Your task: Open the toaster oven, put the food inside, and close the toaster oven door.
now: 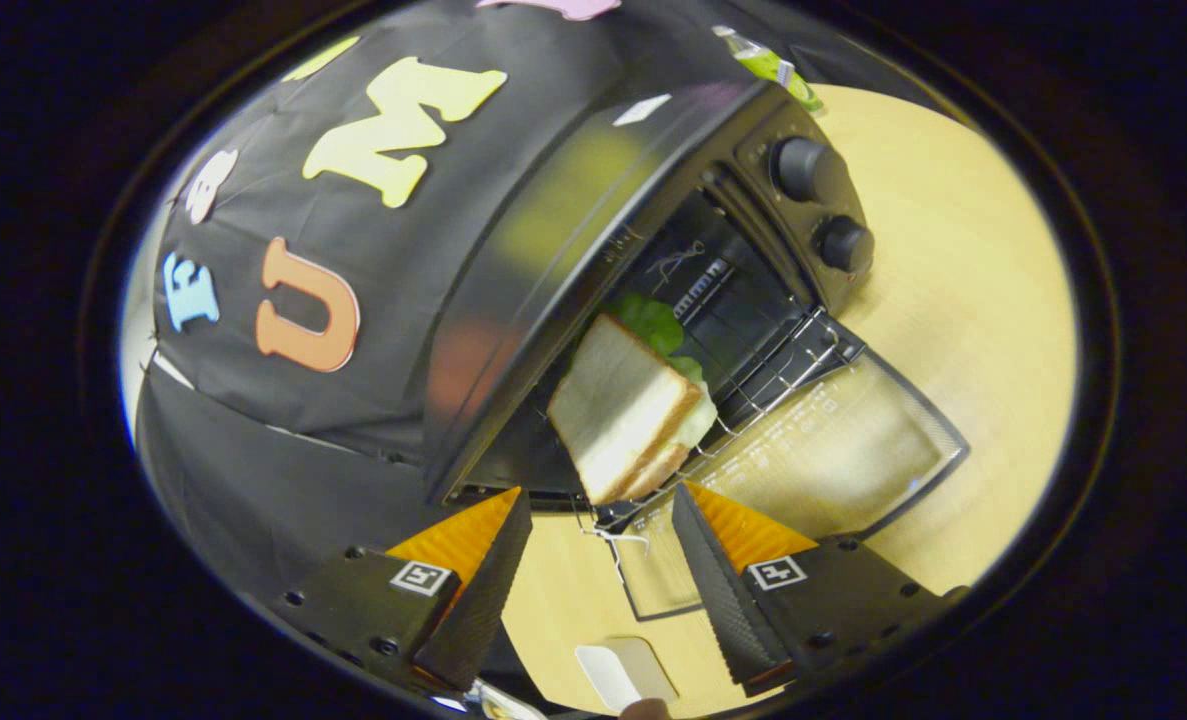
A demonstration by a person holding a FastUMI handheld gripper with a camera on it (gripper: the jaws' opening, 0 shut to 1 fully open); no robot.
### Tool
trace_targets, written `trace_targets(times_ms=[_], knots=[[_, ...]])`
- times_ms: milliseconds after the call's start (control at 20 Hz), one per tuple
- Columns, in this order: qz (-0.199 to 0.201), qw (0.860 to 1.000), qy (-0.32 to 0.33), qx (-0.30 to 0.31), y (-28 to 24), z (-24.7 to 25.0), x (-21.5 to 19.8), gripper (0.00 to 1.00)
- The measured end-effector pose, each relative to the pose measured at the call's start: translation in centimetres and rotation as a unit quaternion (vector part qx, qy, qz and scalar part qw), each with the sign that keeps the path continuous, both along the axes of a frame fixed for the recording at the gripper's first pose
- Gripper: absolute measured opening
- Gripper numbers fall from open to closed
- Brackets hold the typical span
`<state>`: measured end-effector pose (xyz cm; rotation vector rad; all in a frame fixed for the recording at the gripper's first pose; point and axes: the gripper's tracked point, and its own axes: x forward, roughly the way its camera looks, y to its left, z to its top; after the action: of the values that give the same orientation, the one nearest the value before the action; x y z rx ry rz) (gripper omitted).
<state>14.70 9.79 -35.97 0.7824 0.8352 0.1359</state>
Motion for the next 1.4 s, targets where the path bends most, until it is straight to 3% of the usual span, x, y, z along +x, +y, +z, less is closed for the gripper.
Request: trace_targets(times_ms=[150,350,550,700,950,1400], knots=[[0.041,0.996,-0.032,-0.066,-0.1,2.2,-2.9,0.97],[0.080,0.981,-0.065,-0.164,-1.3,3.6,-7.2,1.00],[0.098,0.961,-0.081,-0.248,-2.8,1.6,-10.5,1.00],[0.110,0.953,-0.073,-0.272,-3.1,-0.9,-12.0,1.00],[0.125,0.933,-0.065,-0.331,-4.6,-6.0,-12.1,1.00],[0.134,0.917,-0.055,-0.372,-5.6,-12.0,-9.9,1.00]])
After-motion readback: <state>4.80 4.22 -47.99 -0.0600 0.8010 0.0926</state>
